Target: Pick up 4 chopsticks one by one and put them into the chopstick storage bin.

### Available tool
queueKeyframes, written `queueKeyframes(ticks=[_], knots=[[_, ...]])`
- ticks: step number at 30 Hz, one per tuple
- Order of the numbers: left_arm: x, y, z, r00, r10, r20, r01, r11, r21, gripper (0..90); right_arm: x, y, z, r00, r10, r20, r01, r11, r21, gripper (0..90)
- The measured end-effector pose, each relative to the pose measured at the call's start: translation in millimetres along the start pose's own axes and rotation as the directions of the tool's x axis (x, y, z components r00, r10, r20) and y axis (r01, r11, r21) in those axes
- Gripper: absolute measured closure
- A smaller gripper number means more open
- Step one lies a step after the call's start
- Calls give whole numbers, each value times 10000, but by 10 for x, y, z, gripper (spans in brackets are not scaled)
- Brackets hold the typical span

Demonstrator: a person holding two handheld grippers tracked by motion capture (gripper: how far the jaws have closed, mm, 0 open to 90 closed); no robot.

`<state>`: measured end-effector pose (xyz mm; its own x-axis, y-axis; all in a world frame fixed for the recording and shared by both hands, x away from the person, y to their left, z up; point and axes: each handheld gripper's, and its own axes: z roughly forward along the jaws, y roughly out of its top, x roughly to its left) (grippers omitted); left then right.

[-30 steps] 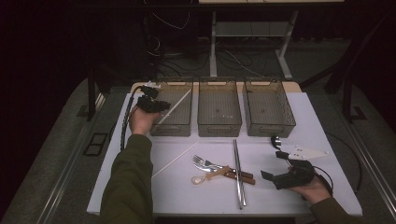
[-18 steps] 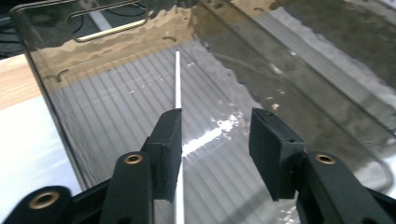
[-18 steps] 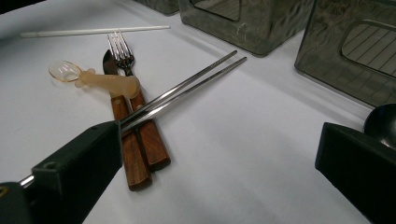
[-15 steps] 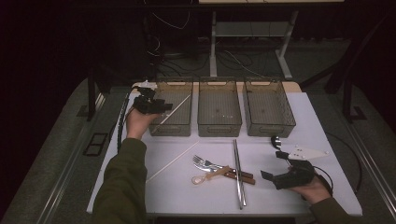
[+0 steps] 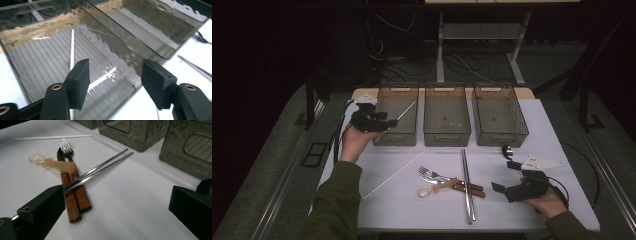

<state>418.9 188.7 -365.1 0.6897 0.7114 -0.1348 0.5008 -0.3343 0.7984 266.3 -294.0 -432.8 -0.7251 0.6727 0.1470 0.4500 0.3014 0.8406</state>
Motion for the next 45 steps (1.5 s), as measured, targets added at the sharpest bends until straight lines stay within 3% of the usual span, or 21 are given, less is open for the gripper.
queueKeyframes(ticks=[9,13,19,29,38,45], knots=[[-238,-235,-91,9997,23,231,-18,9997,-236,321,-93,-6,6,9987,-15,-502,16,10000,17,8],[-323,-298,-115,9996,236,132,-235,9997,-10,285,-118,5,31,9970,133,-767,-140,9999,-88,8],[-442,-425,-162,9989,303,362,-299,9995,-115,265,-80,5,44,9975,52,-698,-58,10000,-78,8],[-566,-642,-259,9992,314,253,-311,9994,-140,255,-37,-13,60,9988,-65,-484,71,9999,122,8],[-703,-862,-253,9988,414,244,-414,9991,-3,323,-32,-13,52,9990,-4,-440,8,10000,94,8],[-798,-1000,-196,9983,537,225,-547,9976,433,396,-32,-14,45,9992,8,-399,-5,10000,84,8]])
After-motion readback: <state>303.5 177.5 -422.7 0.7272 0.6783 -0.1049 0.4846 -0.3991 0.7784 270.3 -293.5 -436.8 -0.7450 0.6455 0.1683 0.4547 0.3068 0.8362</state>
